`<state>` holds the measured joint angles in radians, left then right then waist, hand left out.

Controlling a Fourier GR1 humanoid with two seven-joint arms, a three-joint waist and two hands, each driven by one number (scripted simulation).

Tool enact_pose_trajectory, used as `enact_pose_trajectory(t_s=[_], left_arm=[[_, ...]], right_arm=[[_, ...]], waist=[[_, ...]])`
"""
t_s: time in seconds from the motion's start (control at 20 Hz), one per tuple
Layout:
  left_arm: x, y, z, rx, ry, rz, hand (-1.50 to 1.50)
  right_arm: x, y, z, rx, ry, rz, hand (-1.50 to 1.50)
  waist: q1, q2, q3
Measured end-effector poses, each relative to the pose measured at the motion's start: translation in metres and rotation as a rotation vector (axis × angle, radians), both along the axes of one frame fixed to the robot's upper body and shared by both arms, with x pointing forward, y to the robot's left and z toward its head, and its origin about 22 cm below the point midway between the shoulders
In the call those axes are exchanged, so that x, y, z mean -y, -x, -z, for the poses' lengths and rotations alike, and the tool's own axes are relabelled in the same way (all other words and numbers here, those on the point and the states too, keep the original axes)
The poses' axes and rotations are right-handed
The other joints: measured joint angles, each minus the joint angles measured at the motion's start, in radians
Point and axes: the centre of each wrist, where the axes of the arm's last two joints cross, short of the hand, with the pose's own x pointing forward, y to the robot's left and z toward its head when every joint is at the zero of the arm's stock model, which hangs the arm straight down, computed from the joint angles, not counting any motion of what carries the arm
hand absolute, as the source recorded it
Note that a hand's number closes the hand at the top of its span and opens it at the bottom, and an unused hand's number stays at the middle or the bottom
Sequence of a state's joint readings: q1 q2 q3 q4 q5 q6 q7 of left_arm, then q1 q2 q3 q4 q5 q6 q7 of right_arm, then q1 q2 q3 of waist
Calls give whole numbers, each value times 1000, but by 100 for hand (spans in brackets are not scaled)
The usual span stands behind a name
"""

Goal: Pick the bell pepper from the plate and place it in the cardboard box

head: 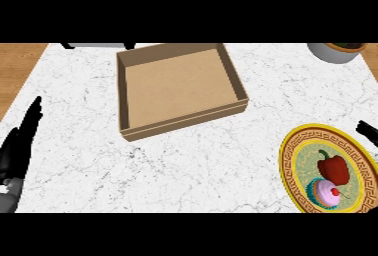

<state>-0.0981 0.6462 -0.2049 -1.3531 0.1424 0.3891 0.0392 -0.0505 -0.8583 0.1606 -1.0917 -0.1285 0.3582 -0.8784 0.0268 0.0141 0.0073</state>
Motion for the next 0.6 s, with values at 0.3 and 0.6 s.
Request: enact_pose_trajectory(t_s=[0.3,0.6], left_arm=[[6,-8,2,-7,-1,11,0],[1,-11,5,-16,-1,15,0]], right_arm=[[23,-20,-29,55,322,-68,-150],[23,-45,-52,35,589,-197,-150]], waist=[[10,0,-2],[14,-2,-5]])
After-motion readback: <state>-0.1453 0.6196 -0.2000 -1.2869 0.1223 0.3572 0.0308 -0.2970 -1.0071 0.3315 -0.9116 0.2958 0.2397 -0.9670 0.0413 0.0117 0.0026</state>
